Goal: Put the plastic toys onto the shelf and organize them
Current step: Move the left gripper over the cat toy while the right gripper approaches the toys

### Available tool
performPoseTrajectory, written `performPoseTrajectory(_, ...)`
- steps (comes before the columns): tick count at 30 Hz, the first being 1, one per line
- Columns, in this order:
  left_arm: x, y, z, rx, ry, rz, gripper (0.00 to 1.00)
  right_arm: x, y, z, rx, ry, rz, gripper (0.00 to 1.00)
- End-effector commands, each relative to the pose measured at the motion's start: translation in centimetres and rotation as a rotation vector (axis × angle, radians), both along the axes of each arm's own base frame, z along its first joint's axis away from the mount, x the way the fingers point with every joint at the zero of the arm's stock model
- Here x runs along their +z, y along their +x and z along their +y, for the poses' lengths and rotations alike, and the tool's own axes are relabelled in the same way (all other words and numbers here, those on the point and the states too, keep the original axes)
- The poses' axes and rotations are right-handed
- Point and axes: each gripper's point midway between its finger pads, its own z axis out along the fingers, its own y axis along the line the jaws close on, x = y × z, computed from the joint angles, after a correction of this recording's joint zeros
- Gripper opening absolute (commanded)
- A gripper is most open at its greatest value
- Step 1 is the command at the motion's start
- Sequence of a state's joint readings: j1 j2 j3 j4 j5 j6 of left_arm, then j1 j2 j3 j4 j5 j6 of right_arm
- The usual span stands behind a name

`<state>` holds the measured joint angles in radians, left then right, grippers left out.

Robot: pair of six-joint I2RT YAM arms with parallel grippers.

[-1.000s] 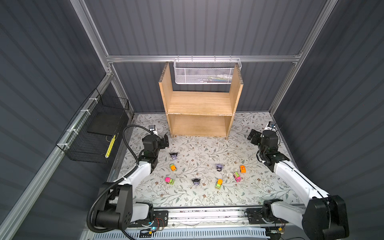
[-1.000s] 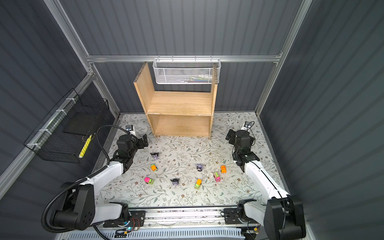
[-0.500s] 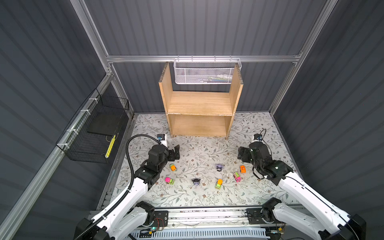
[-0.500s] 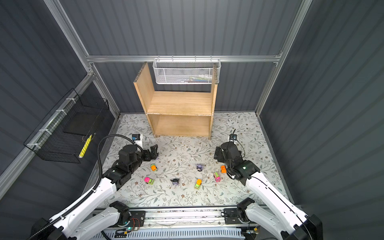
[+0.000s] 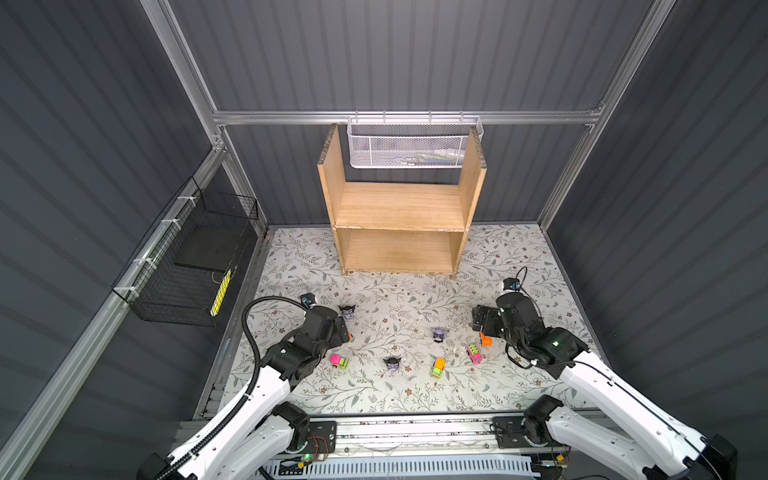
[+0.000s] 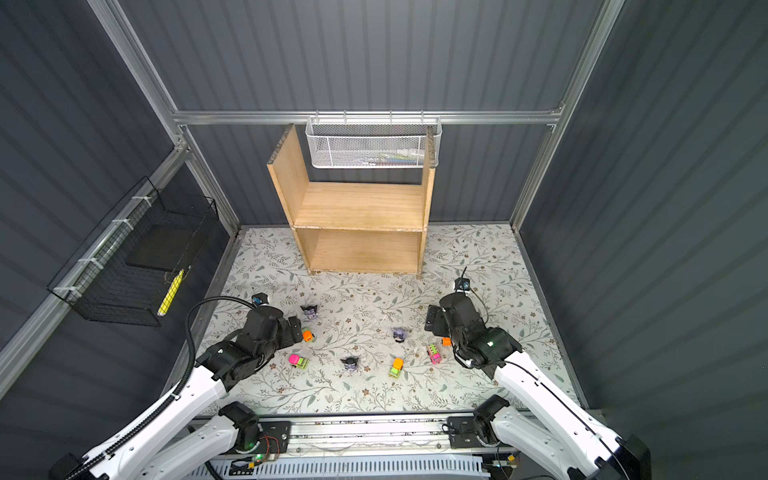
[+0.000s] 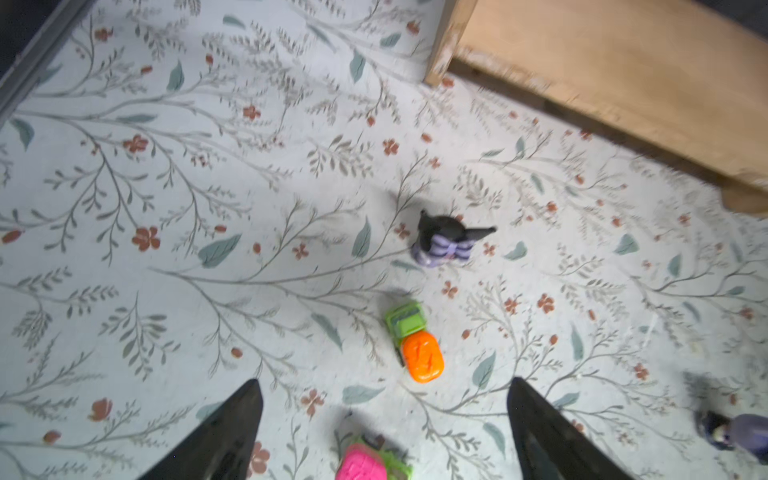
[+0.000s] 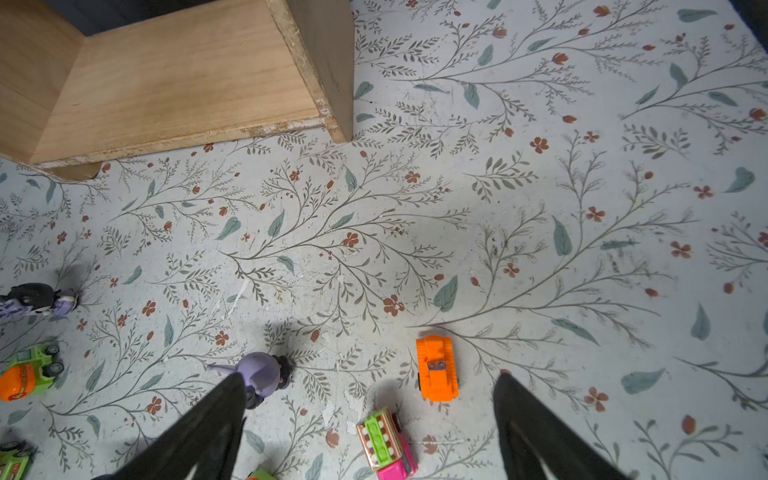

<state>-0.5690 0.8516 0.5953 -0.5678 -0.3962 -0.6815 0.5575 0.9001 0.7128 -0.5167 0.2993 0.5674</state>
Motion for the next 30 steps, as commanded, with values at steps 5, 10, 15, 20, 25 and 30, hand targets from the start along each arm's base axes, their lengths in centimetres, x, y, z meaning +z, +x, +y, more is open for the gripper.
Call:
performPoseTrajectory(5,-1.2,-1.7,-0.9,0.065,0.002,0.076,0.86,0.5,1.4,1.8,0.056,0.02,-0.026,0.92)
performPoseTrajectory(10,-2.8,-1.0,-2.9,0.048,0.085,0.119,0.83,1.0,1.7,2.2,0.081,0.022,-0.041,0.92)
performPoseTrajectory(15,-4.4,-0.1,-3.6,0.066,0.119,0.141,0.77,1.5,1.3,2.0,0.08,0.041,-0.061,0.92)
performPoseTrajectory(20,-5.2,0.7,-3.7,0.083,0.184,0.164,0.66,1.7,0.6,1.4,0.071,0.052,-0.087,0.93)
performPoseTrajectory(25,-6.1,1.4,-4.2,0.085,0.194,0.168,0.64,1.9,0.2,0.9,0.062,0.048,-0.102,0.93)
performPoseTrajectory(30,-7.0,1.8,-4.0,0.101,0.211,0.189,0.63,1.7,0.2,0.8,0.061,0.049,-0.098,0.93)
